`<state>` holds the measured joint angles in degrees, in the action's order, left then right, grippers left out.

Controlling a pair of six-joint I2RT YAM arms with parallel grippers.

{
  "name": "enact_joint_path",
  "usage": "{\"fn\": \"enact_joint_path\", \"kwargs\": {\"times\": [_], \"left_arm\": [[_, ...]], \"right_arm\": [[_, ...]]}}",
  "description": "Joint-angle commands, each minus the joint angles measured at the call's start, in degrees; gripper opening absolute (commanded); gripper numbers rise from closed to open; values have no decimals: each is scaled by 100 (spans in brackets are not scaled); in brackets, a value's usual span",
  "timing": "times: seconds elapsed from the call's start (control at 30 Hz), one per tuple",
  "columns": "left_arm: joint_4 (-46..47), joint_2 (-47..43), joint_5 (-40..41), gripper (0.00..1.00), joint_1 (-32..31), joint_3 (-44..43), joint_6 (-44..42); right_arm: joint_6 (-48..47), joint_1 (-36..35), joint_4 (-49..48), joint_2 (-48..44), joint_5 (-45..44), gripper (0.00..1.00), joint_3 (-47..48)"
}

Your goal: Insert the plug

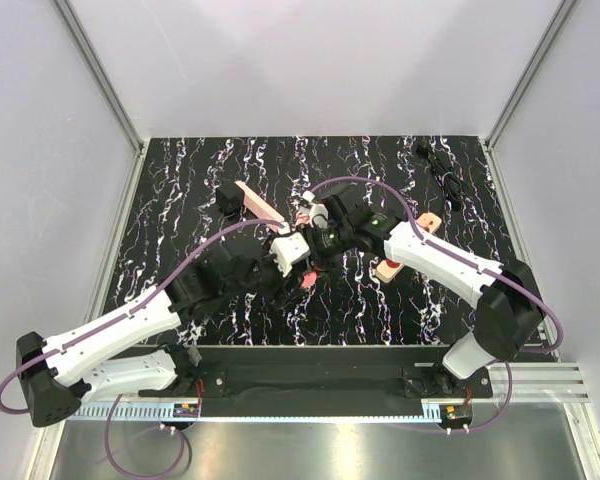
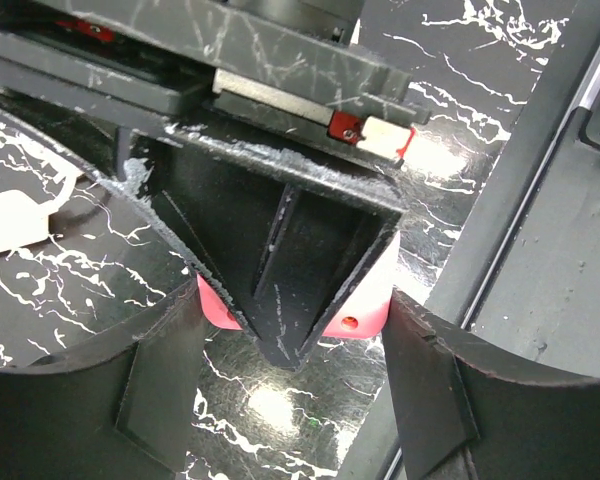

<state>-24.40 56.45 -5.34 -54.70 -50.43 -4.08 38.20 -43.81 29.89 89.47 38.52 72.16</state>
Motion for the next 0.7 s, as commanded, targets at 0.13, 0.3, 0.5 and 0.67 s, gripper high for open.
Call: {"fn": "enact_joint_path", "kwargs": {"times": [0.13,0.3,0.5,0.67], "left_arm": [[269,24,-125,0,-23,-89,-93],[270,-2,-125,0,-23,-46,-67],[261,-160,253,83,-23,-10,135],[182,-625,673,99,-23,16,390]], "right_arm": [[-93,-92,26,79,77,40,237],[-84,-136,-97,18,59,0,141],[-137,-93,-141,-184,-467,0,17],[-216,599,252,-316,-898,0,-132]]}}
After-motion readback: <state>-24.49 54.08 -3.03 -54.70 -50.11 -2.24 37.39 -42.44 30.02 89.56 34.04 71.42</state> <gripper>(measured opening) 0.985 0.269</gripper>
